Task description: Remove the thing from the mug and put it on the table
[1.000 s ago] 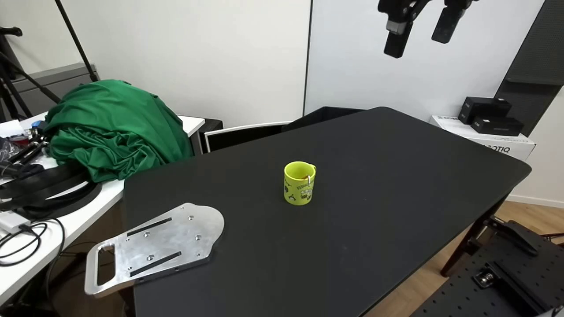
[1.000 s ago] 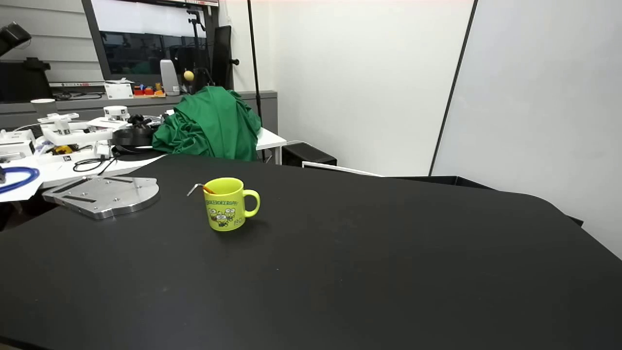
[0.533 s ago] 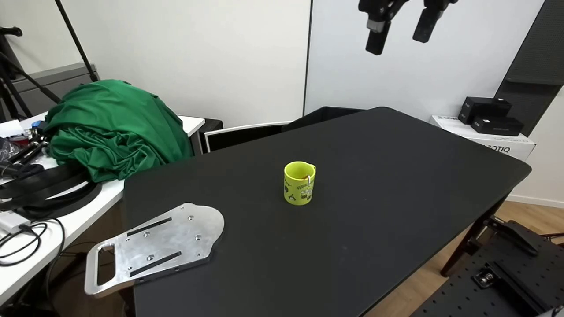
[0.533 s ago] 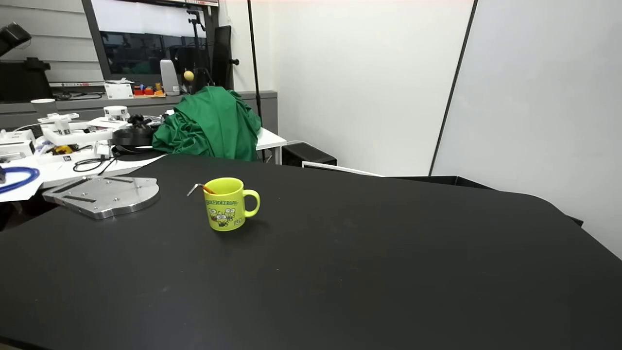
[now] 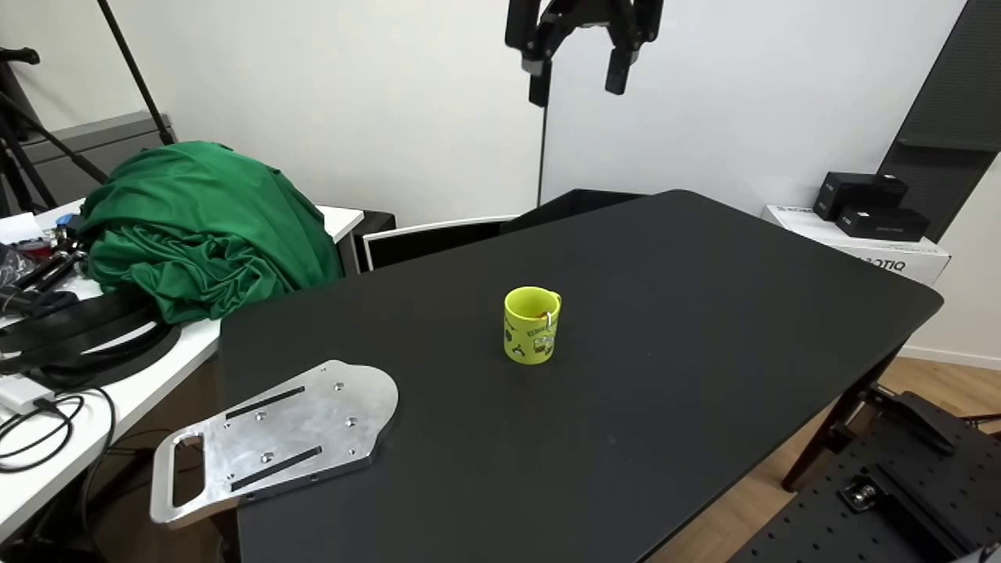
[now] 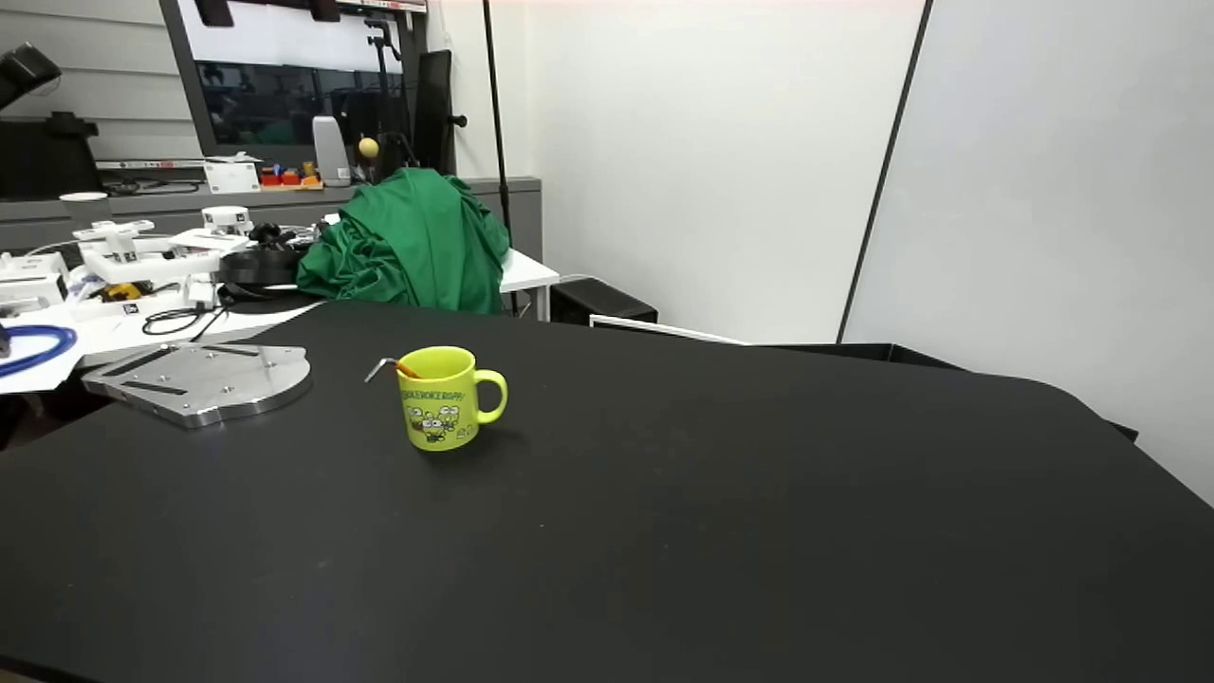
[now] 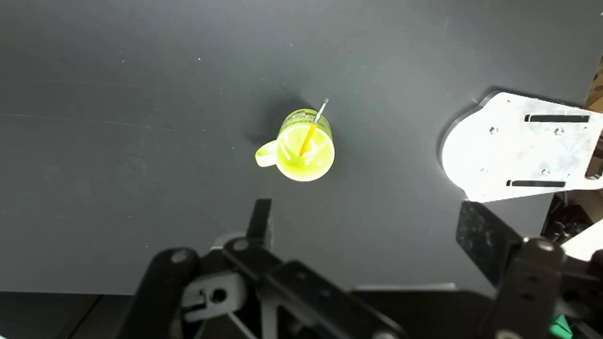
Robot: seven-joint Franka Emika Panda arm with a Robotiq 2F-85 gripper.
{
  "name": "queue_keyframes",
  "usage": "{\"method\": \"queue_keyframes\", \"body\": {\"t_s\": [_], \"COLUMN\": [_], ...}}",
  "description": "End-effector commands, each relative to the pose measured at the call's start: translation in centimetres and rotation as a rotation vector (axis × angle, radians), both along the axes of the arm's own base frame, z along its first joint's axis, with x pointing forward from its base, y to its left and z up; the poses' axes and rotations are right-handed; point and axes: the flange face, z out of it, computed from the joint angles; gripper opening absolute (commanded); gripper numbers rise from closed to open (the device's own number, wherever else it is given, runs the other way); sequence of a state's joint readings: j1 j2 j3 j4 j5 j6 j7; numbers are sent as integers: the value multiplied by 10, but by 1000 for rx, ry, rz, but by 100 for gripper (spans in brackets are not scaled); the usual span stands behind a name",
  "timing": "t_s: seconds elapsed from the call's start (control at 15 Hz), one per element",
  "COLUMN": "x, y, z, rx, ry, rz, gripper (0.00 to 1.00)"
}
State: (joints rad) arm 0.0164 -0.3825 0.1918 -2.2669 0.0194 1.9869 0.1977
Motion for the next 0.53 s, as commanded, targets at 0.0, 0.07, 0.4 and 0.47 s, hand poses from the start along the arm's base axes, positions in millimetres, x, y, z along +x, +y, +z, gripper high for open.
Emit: {"method": "queue_keyframes", "body": {"t_s": [0.0,0.07,0.4,0.47], "x": [56,66,107,112], "y": [11,12,4,1], "z": [-18,-28,-84,-95], "rx": [65,91,257,276], "ry": [73,100,218,233], "rz": [-67,-87,-182,-199], "gripper": [100,100,100,100]}}
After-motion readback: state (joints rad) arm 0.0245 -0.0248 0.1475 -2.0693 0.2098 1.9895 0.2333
